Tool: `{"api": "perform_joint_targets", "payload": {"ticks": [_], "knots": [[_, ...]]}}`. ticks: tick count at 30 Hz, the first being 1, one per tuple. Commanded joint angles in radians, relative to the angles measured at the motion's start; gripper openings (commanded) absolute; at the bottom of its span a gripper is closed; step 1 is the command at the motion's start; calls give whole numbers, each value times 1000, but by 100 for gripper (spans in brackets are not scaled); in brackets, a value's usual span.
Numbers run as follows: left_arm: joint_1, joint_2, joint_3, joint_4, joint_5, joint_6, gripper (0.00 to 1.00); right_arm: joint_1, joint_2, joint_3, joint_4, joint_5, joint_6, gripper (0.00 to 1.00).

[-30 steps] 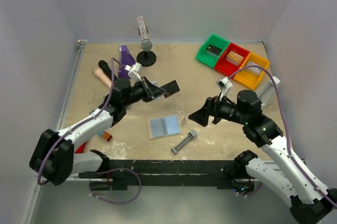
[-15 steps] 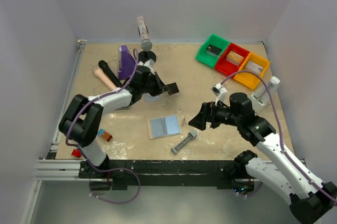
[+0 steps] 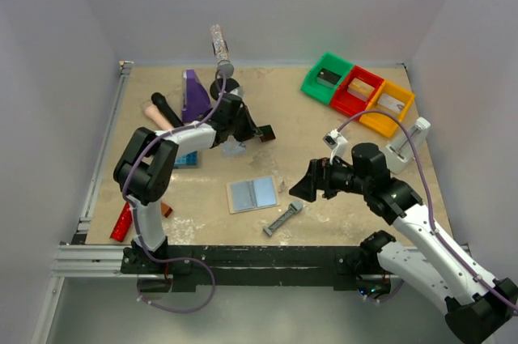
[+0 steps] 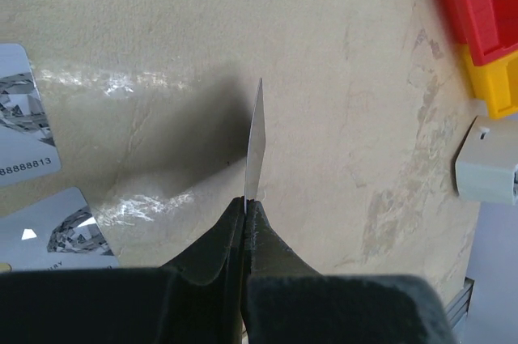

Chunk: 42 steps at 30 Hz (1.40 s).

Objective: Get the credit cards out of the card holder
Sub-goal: Place the credit card at the center of the board.

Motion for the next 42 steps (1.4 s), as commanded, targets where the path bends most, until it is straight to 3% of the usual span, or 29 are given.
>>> {"api": "perform_joint_targets", "payload": {"ticks": [1,17,27,42], "knots": [[33,23,55,-3,11,16,0,-4,-2,7,33,-30,9,96],[102,138,130,9,131,-12,0,-2,44,14,46,-60,-2,97],[133,154,144,-12,151,10,22,-4,73,16,62,-49,-1,98],[143,126,123,-3,155,16,30,-2,92,14,73,-44,9,98]]}}
